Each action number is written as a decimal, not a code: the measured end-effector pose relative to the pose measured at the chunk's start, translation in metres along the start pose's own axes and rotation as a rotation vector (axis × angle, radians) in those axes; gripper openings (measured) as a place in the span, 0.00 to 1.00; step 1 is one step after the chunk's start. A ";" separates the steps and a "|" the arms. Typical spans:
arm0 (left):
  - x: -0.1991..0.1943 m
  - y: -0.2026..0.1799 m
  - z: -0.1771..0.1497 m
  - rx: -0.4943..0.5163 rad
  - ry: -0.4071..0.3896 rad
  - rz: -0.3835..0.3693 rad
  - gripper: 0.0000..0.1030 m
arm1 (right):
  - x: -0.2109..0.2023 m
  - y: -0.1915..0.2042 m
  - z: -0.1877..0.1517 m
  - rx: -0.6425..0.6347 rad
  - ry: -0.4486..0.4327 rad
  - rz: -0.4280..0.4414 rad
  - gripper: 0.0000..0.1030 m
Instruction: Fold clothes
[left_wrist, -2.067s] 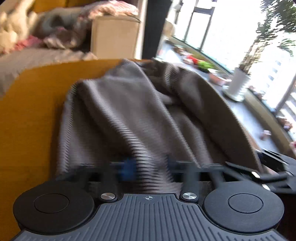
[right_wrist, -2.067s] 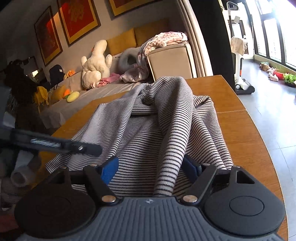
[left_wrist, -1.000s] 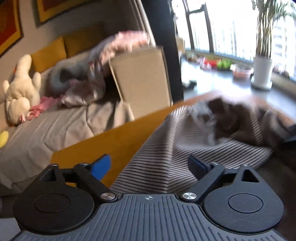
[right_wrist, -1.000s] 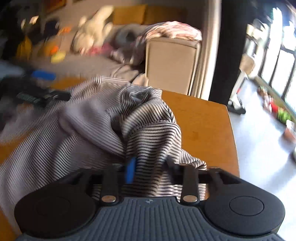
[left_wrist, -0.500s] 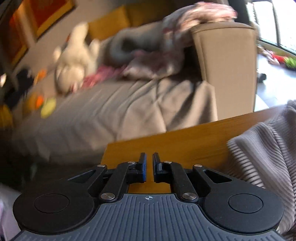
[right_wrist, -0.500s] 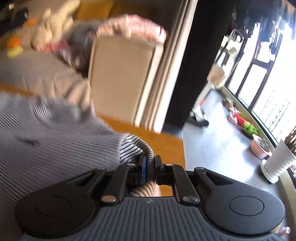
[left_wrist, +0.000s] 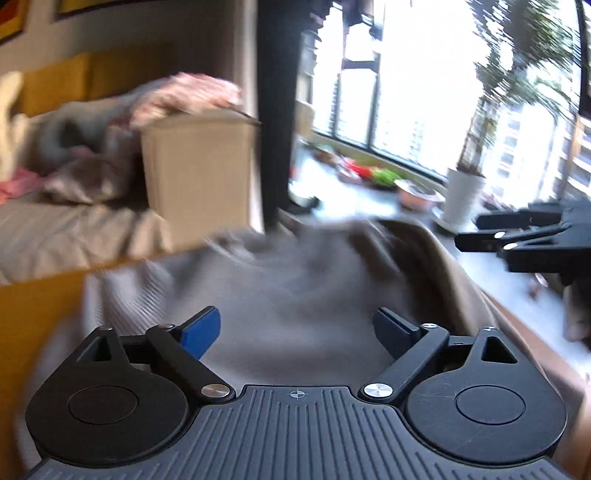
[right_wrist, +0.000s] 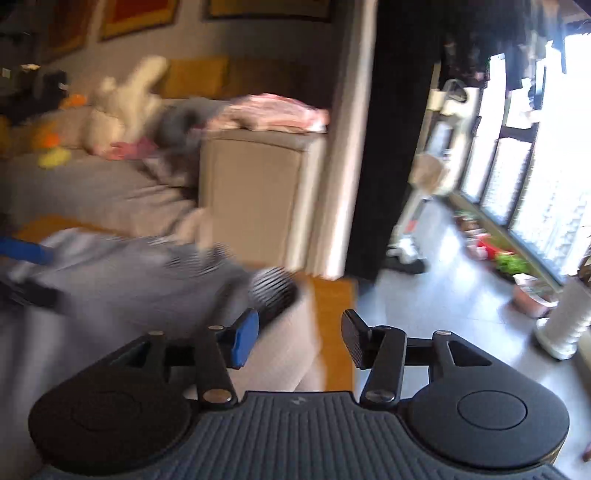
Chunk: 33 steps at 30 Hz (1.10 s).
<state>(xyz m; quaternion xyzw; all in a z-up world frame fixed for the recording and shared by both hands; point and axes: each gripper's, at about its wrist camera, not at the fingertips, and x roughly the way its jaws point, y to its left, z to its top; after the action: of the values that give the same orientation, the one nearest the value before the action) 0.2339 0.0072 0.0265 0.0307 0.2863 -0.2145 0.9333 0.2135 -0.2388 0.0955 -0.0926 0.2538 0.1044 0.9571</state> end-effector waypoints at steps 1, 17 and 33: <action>0.002 -0.007 -0.011 0.005 0.029 -0.006 0.92 | -0.015 0.007 -0.011 0.003 0.012 0.040 0.48; -0.067 -0.024 -0.088 0.069 0.089 -0.077 0.96 | -0.136 0.127 -0.116 -0.374 0.113 0.240 0.58; -0.136 0.037 -0.070 -0.104 0.019 0.086 1.00 | -0.148 -0.059 0.015 0.283 -0.141 -0.100 0.10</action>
<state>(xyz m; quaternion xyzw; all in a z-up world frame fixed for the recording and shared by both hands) 0.1117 0.1050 0.0398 -0.0037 0.3042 -0.1587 0.9393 0.1095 -0.3141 0.1908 0.0383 0.1931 0.0258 0.9801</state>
